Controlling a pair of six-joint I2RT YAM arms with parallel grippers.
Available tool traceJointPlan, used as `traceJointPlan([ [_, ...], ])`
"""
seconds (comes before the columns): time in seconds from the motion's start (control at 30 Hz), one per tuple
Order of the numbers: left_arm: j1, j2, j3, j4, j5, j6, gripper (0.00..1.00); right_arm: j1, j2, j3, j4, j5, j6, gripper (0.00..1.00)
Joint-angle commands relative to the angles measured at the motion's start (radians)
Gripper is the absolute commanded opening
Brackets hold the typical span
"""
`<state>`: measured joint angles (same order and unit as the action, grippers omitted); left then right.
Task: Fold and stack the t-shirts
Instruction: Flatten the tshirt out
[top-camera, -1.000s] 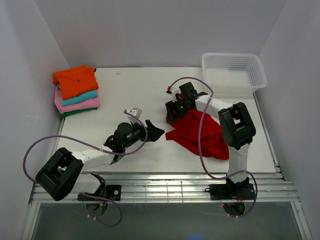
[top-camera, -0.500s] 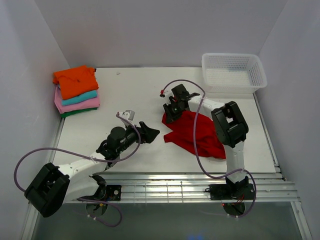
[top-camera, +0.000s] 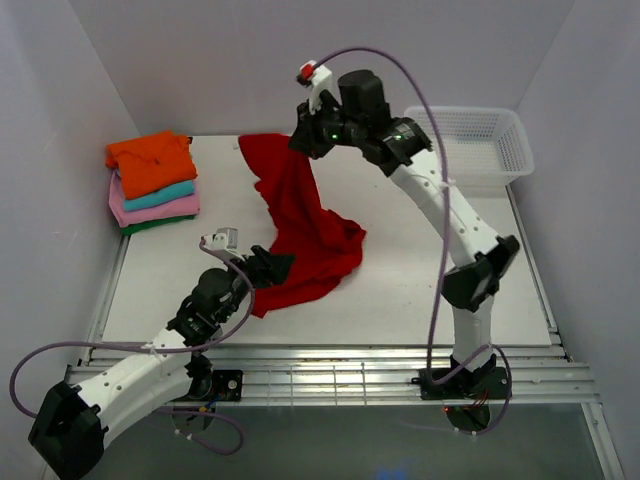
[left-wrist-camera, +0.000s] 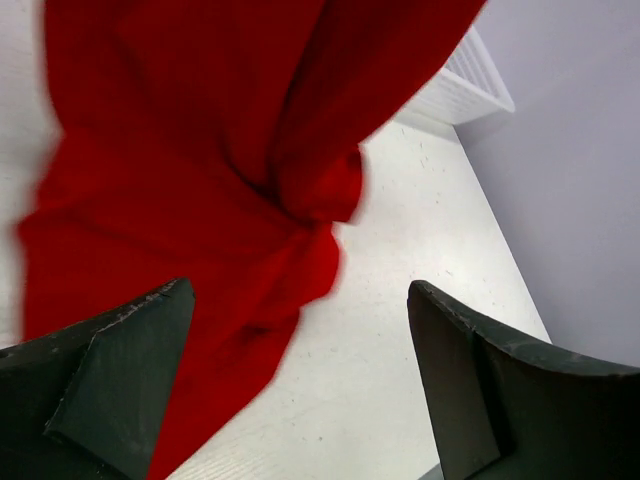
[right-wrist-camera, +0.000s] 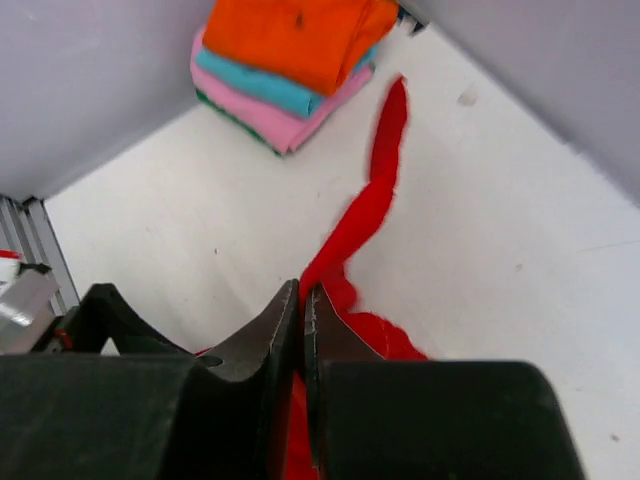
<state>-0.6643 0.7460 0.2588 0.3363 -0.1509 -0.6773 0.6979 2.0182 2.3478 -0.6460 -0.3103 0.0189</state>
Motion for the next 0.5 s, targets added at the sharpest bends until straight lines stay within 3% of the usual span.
traceJointPlan([
  [0.0,-0.001,-0.074,0.014,-0.095,-0.107,-0.001,0.98,-0.018,-0.255,-0.056,-0.020,0.121,0.020,0.08],
  [0.07,-0.001,-0.098,0.022,-0.137,-0.142,0.001,0.98,-0.037,-0.335,-0.189,-0.001,0.193,0.009,0.08],
  [0.2,-0.001,-0.157,0.046,-0.213,-0.202,-0.001,0.98,-0.052,-0.530,-0.416,-0.004,0.559,-0.014,0.08],
  [0.3,0.000,-0.195,0.071,-0.264,-0.222,0.005,0.98,-0.080,-0.619,-0.618,-0.015,0.736,-0.013,0.08],
  [0.47,0.000,-0.229,0.147,-0.373,-0.205,0.007,0.98,-0.155,-0.696,-0.922,-0.015,0.842,0.088,0.08],
])
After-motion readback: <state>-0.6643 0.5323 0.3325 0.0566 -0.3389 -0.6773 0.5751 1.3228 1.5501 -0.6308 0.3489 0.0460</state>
